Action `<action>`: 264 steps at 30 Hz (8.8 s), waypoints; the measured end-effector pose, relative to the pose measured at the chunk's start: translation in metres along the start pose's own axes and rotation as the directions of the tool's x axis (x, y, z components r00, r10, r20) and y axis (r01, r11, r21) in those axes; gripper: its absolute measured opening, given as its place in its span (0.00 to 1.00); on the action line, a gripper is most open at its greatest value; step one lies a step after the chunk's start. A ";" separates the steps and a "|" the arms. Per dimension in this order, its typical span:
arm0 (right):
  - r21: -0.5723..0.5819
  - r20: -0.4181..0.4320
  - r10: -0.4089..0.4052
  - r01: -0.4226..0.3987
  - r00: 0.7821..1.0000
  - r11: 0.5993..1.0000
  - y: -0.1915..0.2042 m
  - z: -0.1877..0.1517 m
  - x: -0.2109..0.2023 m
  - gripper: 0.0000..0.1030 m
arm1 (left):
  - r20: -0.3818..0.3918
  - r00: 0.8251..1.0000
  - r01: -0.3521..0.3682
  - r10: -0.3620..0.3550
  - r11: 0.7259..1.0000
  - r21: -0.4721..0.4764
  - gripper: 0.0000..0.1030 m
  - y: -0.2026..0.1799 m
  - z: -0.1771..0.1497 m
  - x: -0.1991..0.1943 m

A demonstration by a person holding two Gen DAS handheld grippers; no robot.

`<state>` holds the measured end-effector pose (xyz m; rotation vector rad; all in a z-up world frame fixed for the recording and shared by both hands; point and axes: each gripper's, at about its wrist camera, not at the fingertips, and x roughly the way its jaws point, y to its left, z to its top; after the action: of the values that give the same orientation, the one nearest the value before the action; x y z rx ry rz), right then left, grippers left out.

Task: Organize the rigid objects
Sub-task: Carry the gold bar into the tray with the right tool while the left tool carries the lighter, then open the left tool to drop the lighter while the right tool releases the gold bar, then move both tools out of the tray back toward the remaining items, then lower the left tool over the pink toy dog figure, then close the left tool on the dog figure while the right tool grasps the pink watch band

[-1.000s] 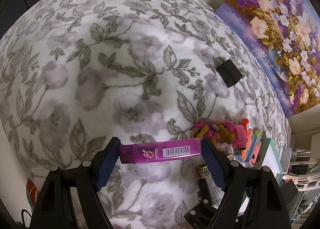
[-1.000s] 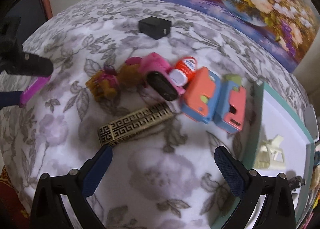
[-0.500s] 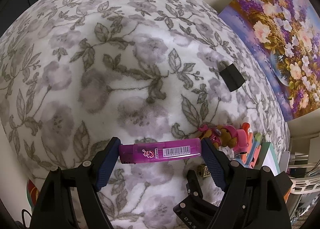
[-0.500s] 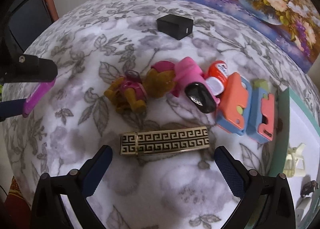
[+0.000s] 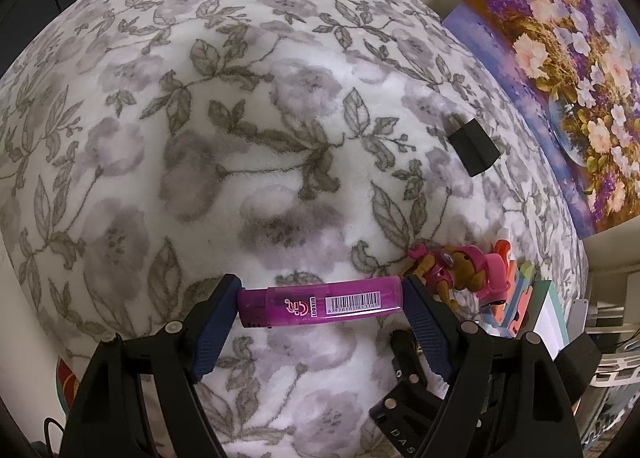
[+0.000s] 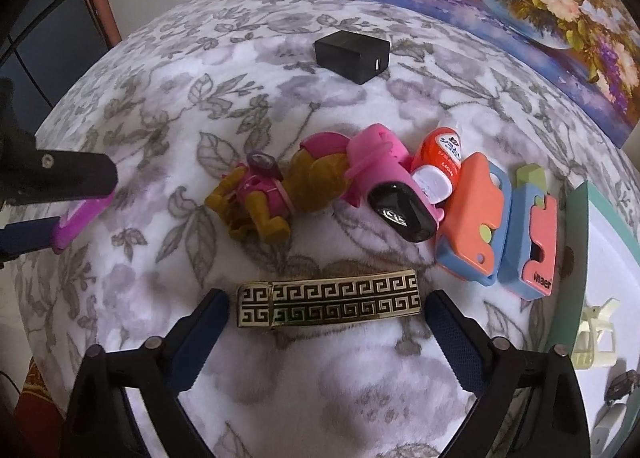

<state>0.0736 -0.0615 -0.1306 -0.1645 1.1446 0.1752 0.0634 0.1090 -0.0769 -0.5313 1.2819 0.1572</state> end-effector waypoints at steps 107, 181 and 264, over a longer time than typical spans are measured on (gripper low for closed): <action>0.654 0.087 -0.266 0.146 0.960 0.742 -0.310 -0.135 -0.092 0.97 | 0.009 0.994 0.049 -0.107 0.529 0.847 0.90 -0.272 -0.215 0.024; 0.537 0.066 -0.007 -0.029 0.998 0.843 -0.125 0.020 -0.064 1.00 | 0.028 0.999 -0.039 0.033 0.965 0.258 0.92 -0.071 0.024 0.020; 0.367 0.021 0.171 -0.167 0.985 0.915 -0.041 0.039 -0.025 0.82 | 0.018 0.994 -0.111 0.110 0.986 0.125 0.60 -0.005 0.044 0.029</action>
<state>0.1076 -0.0938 -0.0903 0.2689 1.1828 0.1092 0.1119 0.1193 -0.0945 -0.3508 1.3012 0.1704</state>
